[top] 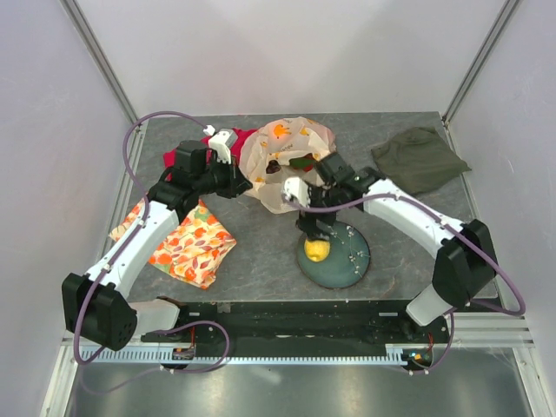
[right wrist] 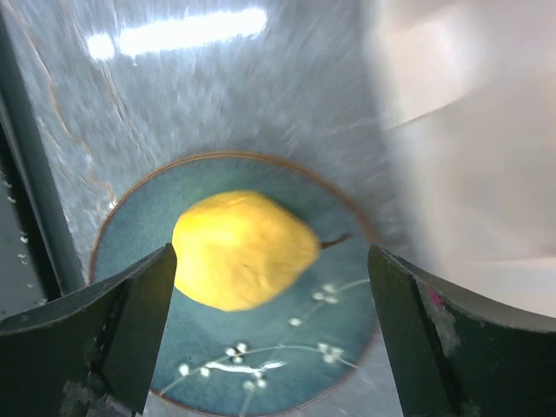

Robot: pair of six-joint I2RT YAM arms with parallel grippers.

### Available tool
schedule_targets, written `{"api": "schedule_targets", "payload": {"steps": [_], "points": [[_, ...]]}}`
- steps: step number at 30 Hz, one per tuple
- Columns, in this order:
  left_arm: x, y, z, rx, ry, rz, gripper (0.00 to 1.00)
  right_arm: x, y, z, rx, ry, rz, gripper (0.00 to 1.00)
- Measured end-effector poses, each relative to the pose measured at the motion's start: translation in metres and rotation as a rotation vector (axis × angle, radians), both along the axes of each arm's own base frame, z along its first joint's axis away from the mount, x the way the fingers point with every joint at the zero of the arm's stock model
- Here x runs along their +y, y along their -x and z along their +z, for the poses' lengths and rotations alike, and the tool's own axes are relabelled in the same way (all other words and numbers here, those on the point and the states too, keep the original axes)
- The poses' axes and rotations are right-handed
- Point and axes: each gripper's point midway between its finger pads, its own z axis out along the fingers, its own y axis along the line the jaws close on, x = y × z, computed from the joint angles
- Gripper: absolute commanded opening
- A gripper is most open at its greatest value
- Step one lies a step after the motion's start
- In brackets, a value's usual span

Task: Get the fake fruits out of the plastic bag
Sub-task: Place the fake fruit on the plate, then take out the fake fruit from the plastic bag.

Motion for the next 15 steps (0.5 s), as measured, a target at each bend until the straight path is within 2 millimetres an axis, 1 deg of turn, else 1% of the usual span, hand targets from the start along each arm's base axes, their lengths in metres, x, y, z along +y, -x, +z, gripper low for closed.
{"api": "schedule_targets", "payload": {"steps": [1,2,4,5,6,7,8,10,11,13,15], "points": [[-0.001,0.001,0.0,0.001,0.003,-0.005,0.01,0.006,-0.008,0.021,-0.013,-0.027,-0.002,0.98],[-0.001,0.001,0.0,0.001,0.004,-0.007,0.02,0.01,-0.016,0.038,-0.033,-0.055,-0.006,0.98],[-0.002,0.001,0.0,0.002,0.006,-0.01,0.02,0.019,-0.034,0.082,-0.093,-0.134,-0.026,0.94],[-0.002,0.001,0.001,0.002,0.008,-0.011,0.02,0.022,-0.043,0.102,-0.123,-0.172,-0.038,0.86],[-0.002,0.001,0.001,0.0,0.009,-0.013,0.02,0.025,-0.051,0.118,-0.152,-0.207,-0.053,0.81],[-0.002,0.001,0.002,-0.003,0.011,-0.013,0.02,0.027,-0.058,0.129,-0.172,-0.232,-0.07,0.77],[-0.003,0.0,0.003,-0.003,0.015,-0.012,0.02,0.029,-0.068,0.138,-0.201,-0.259,-0.096,0.7],[-0.004,-0.001,0.005,-0.005,0.023,-0.012,0.02,0.033,-0.083,0.136,-0.221,-0.266,-0.136,0.64],[-0.005,-0.002,0.007,-0.007,0.028,-0.015,0.02,0.034,-0.093,0.128,-0.226,-0.254,-0.165,0.57],[-0.008,-0.004,0.012,-0.013,0.04,-0.02,0.02,0.038,-0.116,0.101,-0.226,-0.203,-0.217,0.53],[-0.009,-0.006,0.019,-0.022,0.05,-0.02,0.02,0.036,-0.137,0.062,-0.205,-0.13,-0.274,0.5]]}}
